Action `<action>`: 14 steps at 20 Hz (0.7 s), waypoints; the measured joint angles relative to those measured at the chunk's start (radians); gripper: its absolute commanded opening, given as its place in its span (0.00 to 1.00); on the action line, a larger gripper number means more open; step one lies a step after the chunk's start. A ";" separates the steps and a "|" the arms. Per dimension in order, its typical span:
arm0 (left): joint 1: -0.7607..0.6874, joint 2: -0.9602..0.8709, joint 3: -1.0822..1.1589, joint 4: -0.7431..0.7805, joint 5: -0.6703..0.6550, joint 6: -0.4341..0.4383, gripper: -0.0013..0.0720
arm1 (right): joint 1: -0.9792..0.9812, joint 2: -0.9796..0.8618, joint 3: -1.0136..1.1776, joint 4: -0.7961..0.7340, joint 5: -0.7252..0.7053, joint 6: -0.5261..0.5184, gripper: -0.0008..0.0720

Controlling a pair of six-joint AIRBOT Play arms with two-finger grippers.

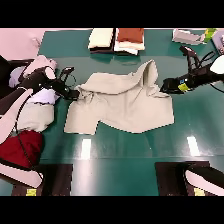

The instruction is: Fold the shirts.

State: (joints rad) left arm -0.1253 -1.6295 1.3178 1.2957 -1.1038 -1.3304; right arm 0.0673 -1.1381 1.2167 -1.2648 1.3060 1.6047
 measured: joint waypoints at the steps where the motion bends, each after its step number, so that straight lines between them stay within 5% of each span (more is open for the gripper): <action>1: 0.002 0.016 0.004 -0.002 0.002 0.001 0.05 | -0.007 0.003 -0.009 -0.016 0.025 0.008 0.45; 2: 0.000 0.035 0.006 -0.003 0.001 0.002 0.05 | -0.017 0.012 -0.029 -0.032 0.047 0.017 0.45; 4: -0.001 0.068 0.008 -0.003 -0.010 0.004 0.05 | -0.040 0.034 -0.095 -0.058 0.072 0.040 0.75; 8: 0.000 0.101 0.010 -0.002 -0.018 0.005 0.05 | -0.057 0.066 -0.296 -0.074 0.077 0.121 0.75; 14: 0.000 0.113 0.010 -0.002 -0.031 0.005 0.05 | 0.034 0.057 -0.491 0.006 -0.093 0.250 0.69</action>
State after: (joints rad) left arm -0.1253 -1.5166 1.3273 1.2934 -1.1351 -1.3258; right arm 0.1009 -1.0813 0.7261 -1.2591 1.2129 1.8549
